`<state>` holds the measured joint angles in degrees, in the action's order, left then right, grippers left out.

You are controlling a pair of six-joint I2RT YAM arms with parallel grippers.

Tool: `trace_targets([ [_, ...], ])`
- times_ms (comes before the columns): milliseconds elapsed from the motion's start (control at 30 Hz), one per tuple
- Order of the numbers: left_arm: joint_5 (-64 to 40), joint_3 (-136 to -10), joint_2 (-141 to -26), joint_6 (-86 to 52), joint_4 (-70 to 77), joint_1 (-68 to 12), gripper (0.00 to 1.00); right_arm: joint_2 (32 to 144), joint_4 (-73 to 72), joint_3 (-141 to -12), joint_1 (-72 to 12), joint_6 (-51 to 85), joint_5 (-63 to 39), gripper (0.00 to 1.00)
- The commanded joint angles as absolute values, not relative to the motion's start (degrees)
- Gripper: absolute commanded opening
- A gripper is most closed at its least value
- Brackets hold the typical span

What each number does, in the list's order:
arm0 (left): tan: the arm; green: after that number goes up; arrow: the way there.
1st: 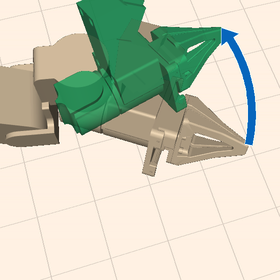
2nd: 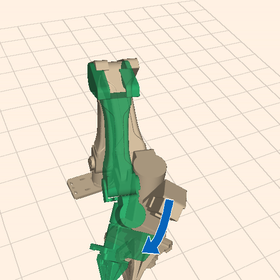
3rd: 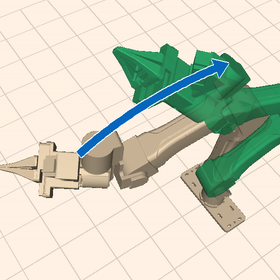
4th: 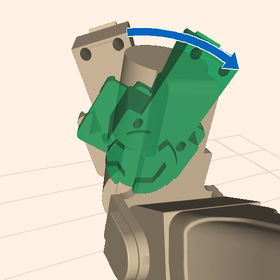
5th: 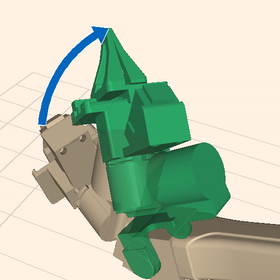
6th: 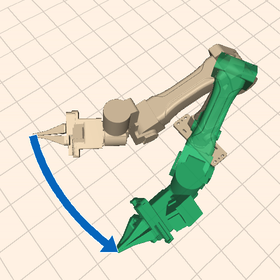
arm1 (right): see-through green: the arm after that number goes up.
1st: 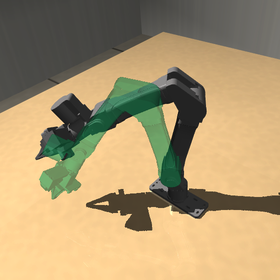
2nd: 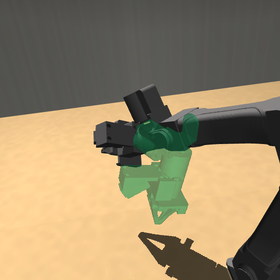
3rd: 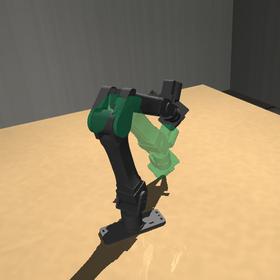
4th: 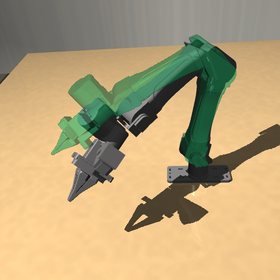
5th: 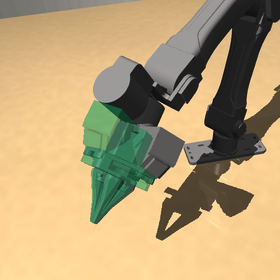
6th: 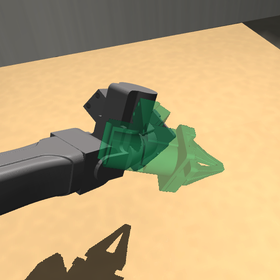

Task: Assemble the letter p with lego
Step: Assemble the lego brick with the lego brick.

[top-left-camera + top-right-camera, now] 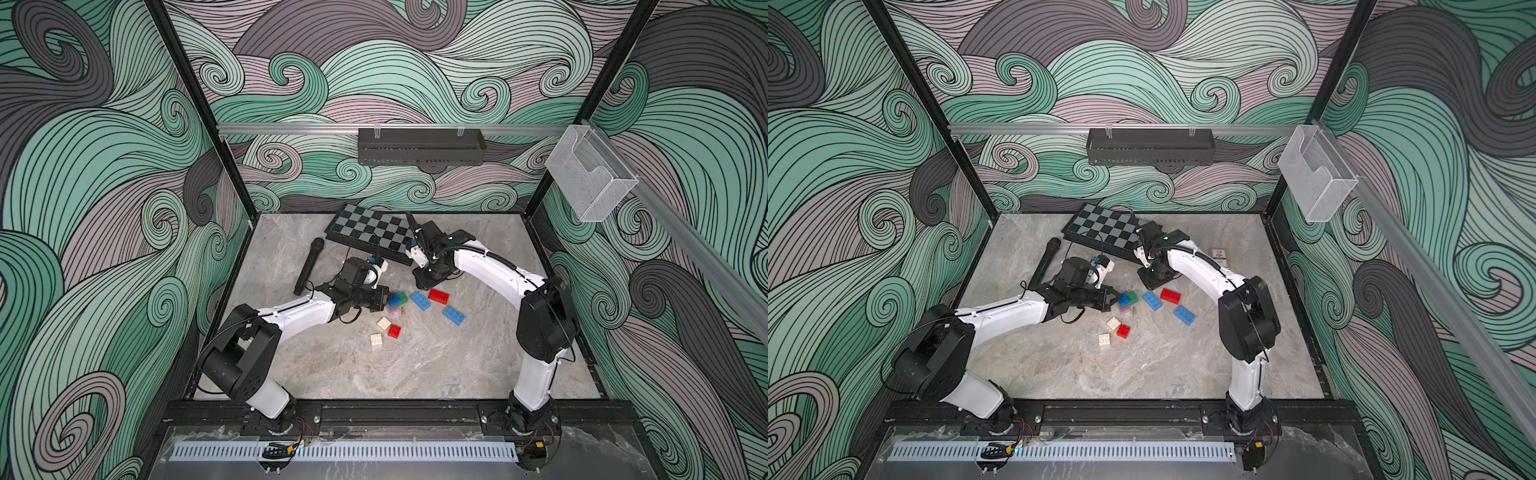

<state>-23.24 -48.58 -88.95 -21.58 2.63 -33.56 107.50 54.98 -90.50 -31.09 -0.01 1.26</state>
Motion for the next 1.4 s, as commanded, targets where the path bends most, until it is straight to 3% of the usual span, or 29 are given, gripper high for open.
trace_targets([
  [0, -24.79, -49.94, -88.90, -20.98, 4.13, -33.84, 0.00, 108.54, 56.13, -92.02, -30.72, 0.00, -0.26, 0.12],
  [1367, -21.89, -45.44, -92.55, -21.62, 5.72, -33.84, 0.00, 116.50, 60.73, -99.41, -36.68, 0.62, -0.91, 0.12],
])
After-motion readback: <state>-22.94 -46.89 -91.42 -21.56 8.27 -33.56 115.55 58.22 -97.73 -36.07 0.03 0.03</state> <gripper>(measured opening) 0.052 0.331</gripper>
